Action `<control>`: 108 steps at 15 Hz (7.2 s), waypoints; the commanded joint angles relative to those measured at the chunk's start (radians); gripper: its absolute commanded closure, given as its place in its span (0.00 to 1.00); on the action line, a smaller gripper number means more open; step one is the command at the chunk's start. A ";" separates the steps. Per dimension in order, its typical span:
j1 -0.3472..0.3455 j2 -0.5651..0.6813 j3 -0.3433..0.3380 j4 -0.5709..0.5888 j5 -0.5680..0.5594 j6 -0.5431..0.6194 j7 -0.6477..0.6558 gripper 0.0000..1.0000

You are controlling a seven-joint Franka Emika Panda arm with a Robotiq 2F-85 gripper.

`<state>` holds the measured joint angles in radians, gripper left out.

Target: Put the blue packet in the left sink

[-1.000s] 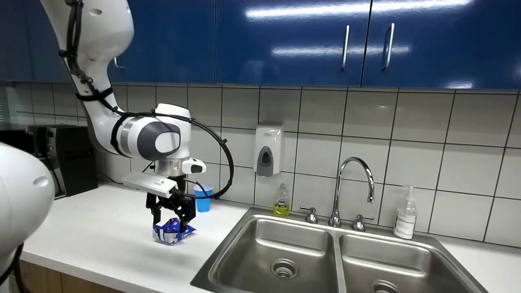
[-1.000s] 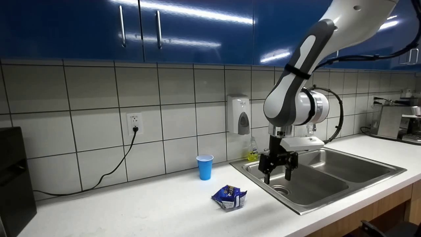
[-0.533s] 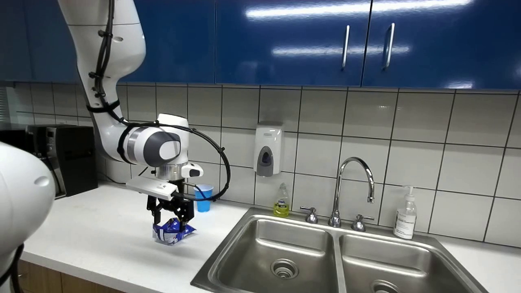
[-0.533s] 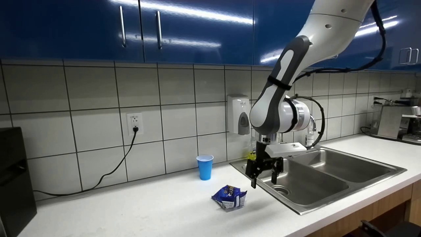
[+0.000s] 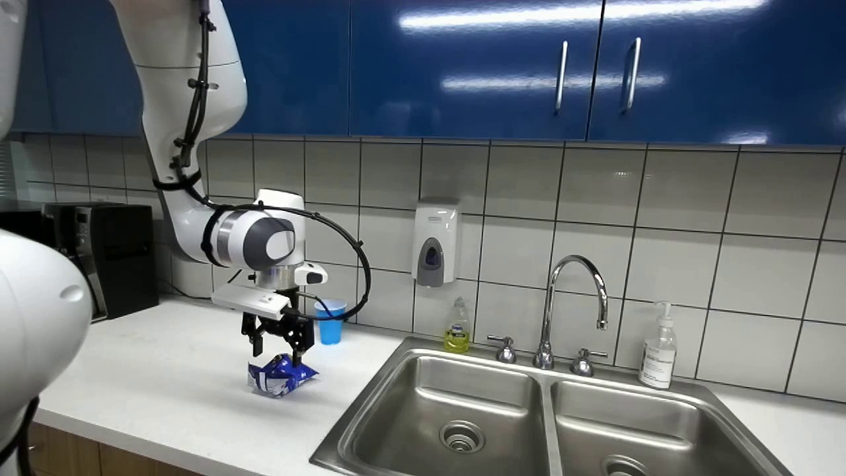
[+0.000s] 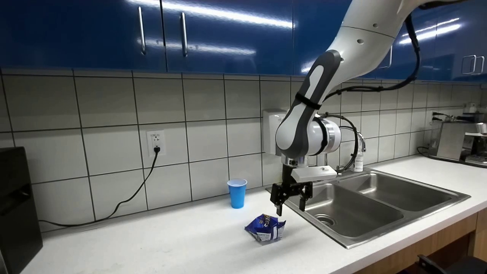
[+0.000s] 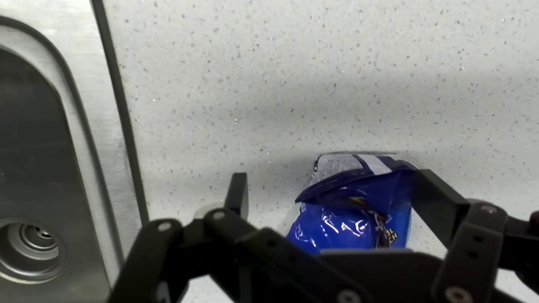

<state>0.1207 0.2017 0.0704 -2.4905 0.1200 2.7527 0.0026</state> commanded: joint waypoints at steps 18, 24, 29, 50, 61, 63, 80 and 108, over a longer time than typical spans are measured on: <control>0.004 0.058 -0.026 0.069 -0.092 0.057 0.042 0.00; 0.019 0.080 -0.018 0.081 -0.106 0.056 0.051 0.00; 0.042 0.117 -0.020 0.107 -0.115 0.061 0.066 0.00; 0.142 0.233 -0.073 0.234 -0.181 0.042 0.210 0.00; 0.142 0.257 -0.082 0.268 -0.175 0.030 0.219 0.96; 0.143 0.261 -0.084 0.271 -0.175 0.027 0.222 1.00; 0.107 0.096 -0.068 0.196 -0.145 0.036 0.215 1.00; -0.330 0.029 -0.205 0.250 0.119 -0.081 -0.032 1.00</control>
<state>-0.1688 0.1708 -0.1321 -2.3193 0.1950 2.7225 0.0306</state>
